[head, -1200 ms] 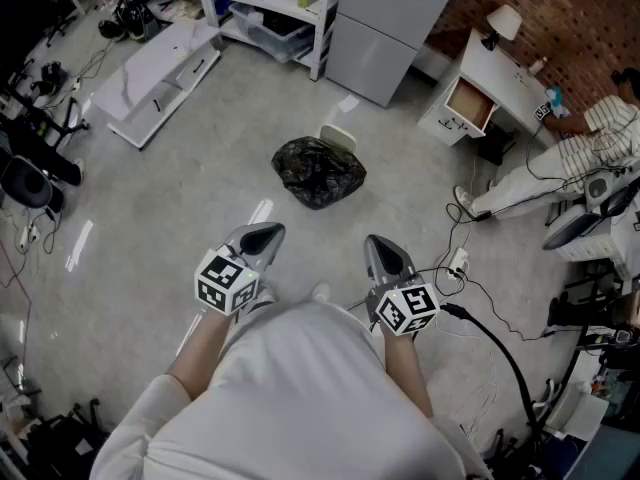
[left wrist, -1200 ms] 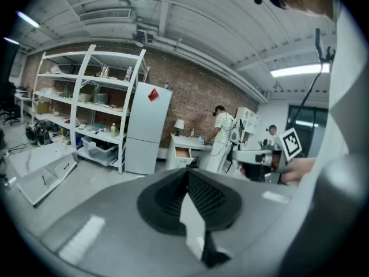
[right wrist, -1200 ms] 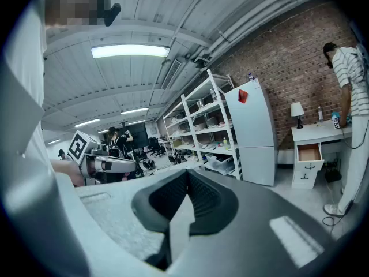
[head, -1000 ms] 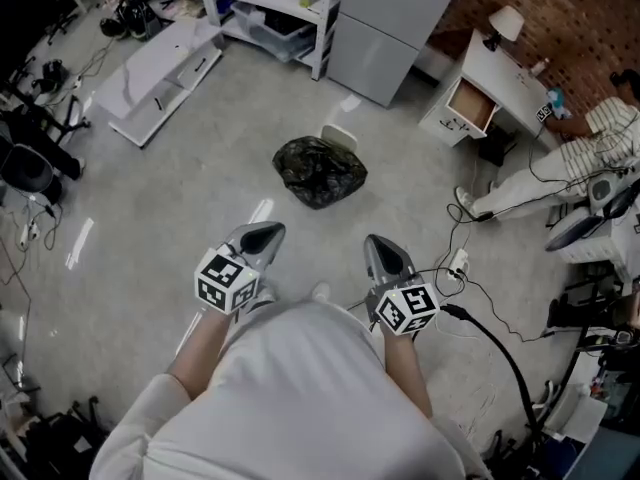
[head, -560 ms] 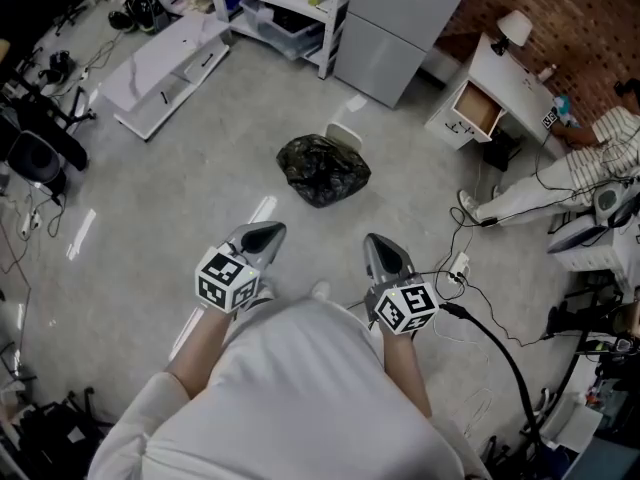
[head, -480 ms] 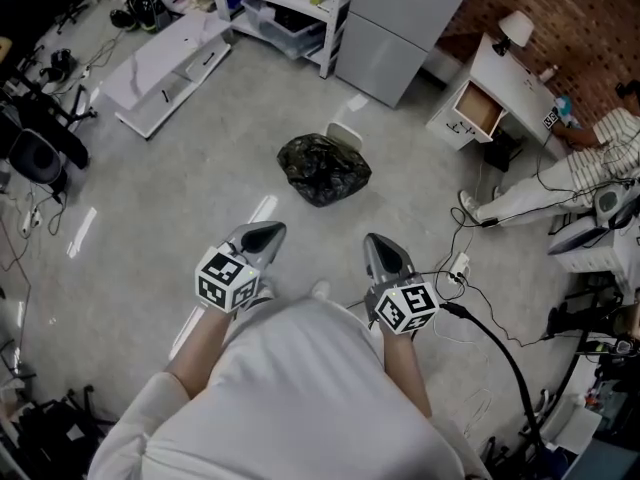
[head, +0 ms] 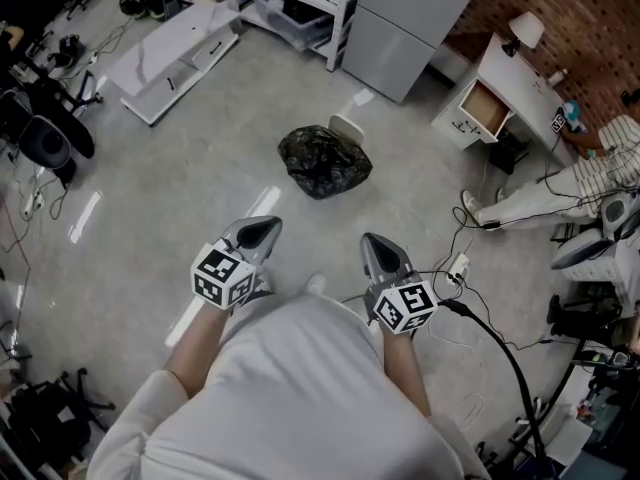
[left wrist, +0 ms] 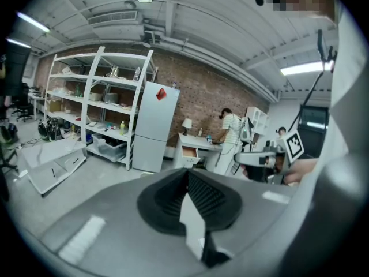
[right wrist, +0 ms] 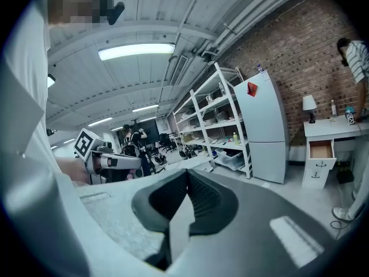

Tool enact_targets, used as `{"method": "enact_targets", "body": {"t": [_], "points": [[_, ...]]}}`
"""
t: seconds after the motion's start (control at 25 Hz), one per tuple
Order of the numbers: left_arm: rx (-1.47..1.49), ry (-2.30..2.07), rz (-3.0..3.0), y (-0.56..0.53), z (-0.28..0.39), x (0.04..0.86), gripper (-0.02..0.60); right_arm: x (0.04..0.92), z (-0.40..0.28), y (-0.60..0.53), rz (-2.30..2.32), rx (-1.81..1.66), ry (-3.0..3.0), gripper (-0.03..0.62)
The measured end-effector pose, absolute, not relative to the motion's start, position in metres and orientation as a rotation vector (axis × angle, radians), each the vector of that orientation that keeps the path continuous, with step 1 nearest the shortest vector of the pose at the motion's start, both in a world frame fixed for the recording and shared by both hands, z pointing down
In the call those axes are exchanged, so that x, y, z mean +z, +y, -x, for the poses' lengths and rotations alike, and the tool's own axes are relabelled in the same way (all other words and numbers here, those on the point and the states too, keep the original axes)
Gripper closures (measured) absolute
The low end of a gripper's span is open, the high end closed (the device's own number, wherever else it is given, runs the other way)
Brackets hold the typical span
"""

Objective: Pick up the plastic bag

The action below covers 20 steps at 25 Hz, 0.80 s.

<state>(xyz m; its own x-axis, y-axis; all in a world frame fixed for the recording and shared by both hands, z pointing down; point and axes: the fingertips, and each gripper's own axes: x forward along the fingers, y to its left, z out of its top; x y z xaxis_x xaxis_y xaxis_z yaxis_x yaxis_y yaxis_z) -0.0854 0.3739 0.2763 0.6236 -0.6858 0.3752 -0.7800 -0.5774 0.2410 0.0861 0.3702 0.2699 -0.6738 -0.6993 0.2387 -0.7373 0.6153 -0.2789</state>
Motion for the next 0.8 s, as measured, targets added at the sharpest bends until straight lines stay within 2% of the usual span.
{"method": "enact_targets", "body": {"t": [0.8], "points": [[0.402, -1.309, -2.376, 0.383, 0.055, 0.296, 0.578, 0.297, -0.140, 0.364, -1.078, 0.560, -2.743, 0.592]]}}
